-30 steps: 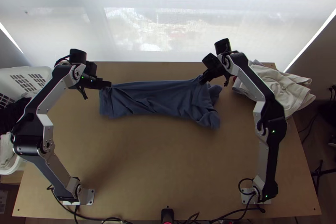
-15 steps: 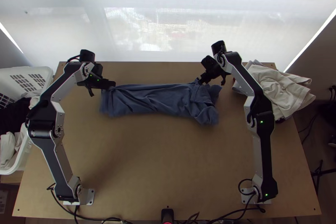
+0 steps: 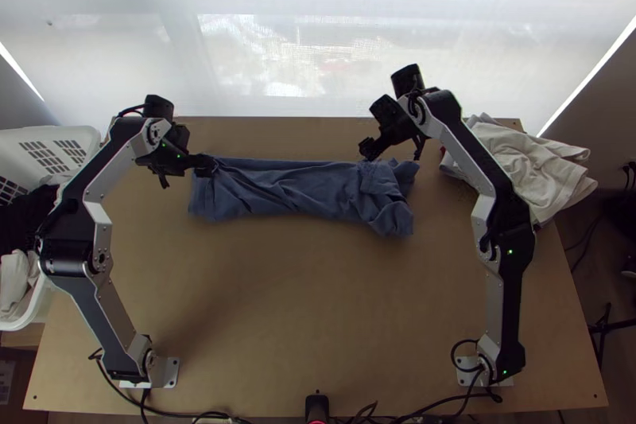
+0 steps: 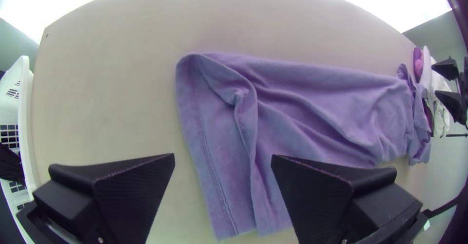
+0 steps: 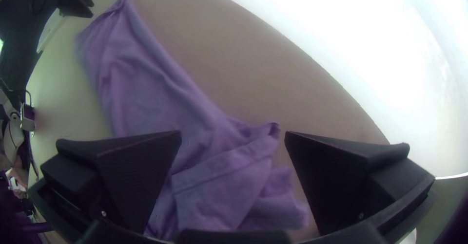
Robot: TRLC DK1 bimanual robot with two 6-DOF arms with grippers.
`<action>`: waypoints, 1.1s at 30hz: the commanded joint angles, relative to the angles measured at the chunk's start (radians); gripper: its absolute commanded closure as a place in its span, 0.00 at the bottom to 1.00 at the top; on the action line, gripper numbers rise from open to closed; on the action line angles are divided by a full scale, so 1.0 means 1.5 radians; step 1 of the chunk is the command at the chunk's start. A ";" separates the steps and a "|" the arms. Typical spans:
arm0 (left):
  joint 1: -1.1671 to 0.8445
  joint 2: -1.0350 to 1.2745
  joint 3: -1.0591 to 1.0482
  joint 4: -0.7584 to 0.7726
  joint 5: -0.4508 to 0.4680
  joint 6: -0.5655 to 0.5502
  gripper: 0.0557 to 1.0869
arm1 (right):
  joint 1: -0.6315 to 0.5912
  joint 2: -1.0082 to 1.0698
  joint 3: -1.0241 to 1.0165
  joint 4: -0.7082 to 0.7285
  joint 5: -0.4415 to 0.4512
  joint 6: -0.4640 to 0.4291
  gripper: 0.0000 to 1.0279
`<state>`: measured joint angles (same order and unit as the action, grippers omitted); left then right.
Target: Fold the t-shirt
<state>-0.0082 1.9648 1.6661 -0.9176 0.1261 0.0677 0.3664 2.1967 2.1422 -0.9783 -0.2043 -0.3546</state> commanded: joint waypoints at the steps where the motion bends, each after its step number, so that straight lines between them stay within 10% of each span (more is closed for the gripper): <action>1: 0.002 -0.037 -0.060 0.002 0.010 0.004 0.06 | 0.069 -0.072 -0.120 0.024 -0.003 0.001 0.04; 26: -0.037 0.062 -0.024 0.035 0.011 -0.056 0.07 | 0.093 -0.061 -0.323 0.142 0.014 -0.001 0.04; 33: -0.047 0.063 -0.026 0.026 0.071 -0.076 0.32 | 0.093 -0.055 -0.322 0.143 0.017 0.000 0.04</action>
<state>-0.0681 2.0506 1.6291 -0.8692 0.1680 -0.0227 0.5060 2.1040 1.6638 -0.7677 -0.1829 -0.3553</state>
